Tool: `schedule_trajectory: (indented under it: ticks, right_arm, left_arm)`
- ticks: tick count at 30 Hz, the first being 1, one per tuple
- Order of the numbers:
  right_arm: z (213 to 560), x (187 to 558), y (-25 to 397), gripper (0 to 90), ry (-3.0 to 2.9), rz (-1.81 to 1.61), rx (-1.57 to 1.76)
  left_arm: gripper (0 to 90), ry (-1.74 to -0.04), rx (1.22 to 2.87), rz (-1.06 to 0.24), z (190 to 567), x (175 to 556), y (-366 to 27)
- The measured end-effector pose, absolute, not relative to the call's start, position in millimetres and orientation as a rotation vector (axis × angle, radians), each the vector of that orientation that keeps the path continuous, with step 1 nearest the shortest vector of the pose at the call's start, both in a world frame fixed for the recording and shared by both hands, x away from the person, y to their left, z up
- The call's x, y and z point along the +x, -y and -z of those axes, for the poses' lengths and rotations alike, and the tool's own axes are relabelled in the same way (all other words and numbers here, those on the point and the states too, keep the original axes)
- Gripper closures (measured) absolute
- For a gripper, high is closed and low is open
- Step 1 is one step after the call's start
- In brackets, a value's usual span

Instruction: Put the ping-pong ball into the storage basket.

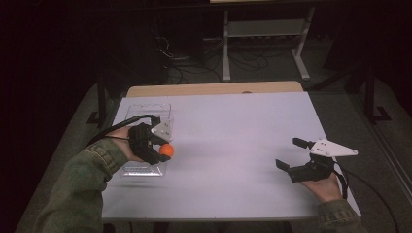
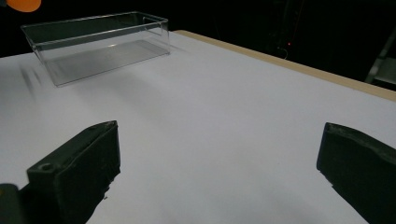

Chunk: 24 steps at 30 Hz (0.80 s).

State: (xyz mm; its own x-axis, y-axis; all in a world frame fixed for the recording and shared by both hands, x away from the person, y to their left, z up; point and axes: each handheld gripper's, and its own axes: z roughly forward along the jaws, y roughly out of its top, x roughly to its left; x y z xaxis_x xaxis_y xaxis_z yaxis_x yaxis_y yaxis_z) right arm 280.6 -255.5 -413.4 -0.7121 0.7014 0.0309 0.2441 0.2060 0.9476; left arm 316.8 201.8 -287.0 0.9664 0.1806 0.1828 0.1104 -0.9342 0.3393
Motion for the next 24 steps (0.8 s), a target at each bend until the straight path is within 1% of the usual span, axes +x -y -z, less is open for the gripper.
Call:
schedule_trajectory:
  ticks: [24]
  right_arm:
    - [415, 281, 255, 0.0, -2.087, -1.509, 0.883]
  left_arm:
    - [50.3, -0.256, 2.824, -0.298, 276, 329, -219]
